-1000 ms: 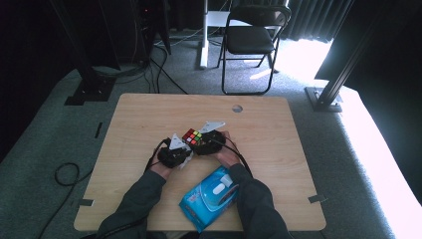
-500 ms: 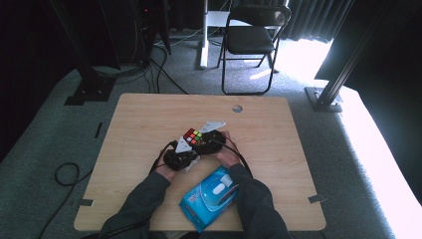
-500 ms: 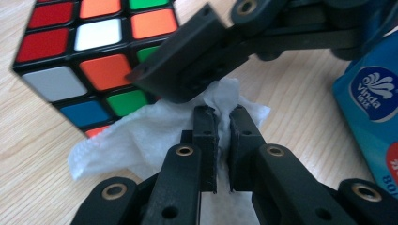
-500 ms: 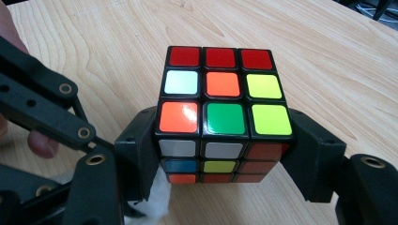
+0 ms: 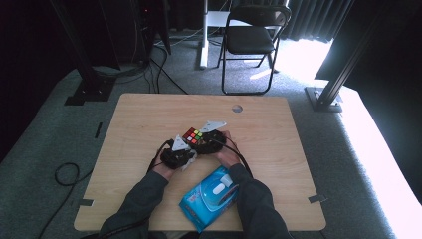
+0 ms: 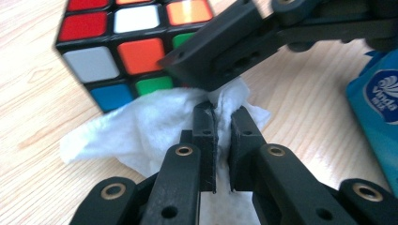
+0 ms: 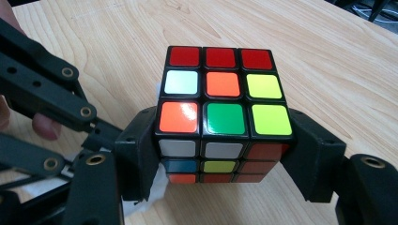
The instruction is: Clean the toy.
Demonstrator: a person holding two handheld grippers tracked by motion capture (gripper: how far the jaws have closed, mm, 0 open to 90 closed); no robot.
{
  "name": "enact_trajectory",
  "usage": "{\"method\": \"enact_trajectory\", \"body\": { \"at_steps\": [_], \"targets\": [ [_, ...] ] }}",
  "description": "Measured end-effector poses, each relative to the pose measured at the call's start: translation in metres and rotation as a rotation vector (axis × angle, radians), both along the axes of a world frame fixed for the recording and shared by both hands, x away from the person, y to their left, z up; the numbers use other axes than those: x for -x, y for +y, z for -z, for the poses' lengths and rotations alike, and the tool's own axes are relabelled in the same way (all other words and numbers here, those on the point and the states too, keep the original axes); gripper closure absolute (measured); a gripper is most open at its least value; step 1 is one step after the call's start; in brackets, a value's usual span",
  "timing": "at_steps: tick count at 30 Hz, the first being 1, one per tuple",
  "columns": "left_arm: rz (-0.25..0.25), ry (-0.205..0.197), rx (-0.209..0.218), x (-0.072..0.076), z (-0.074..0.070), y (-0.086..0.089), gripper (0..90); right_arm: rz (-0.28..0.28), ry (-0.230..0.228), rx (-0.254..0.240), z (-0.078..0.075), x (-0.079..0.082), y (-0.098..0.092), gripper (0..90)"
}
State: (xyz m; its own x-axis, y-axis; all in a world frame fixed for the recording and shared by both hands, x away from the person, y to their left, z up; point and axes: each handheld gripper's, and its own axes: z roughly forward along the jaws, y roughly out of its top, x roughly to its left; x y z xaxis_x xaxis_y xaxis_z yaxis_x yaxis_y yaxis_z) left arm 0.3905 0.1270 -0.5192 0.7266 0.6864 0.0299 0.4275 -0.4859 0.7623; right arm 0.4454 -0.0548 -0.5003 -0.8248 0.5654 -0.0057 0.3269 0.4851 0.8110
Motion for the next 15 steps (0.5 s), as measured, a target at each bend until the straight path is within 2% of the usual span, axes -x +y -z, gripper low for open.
{"method": "enact_trajectory", "body": {
  "at_steps": [5, 15],
  "targets": [
    [-0.04, 0.009, -0.005, -0.001, 0.002, 0.008, 81.0, -0.001, 0.001, 0.002, 0.0, 0.0, 0.0, 34.4],
    [-0.095, 0.038, -0.053, -0.002, 0.013, 0.019, 72.2, -0.001, 0.003, 0.002, 0.001, 0.0, 0.0, 34.4]
  ]
}}
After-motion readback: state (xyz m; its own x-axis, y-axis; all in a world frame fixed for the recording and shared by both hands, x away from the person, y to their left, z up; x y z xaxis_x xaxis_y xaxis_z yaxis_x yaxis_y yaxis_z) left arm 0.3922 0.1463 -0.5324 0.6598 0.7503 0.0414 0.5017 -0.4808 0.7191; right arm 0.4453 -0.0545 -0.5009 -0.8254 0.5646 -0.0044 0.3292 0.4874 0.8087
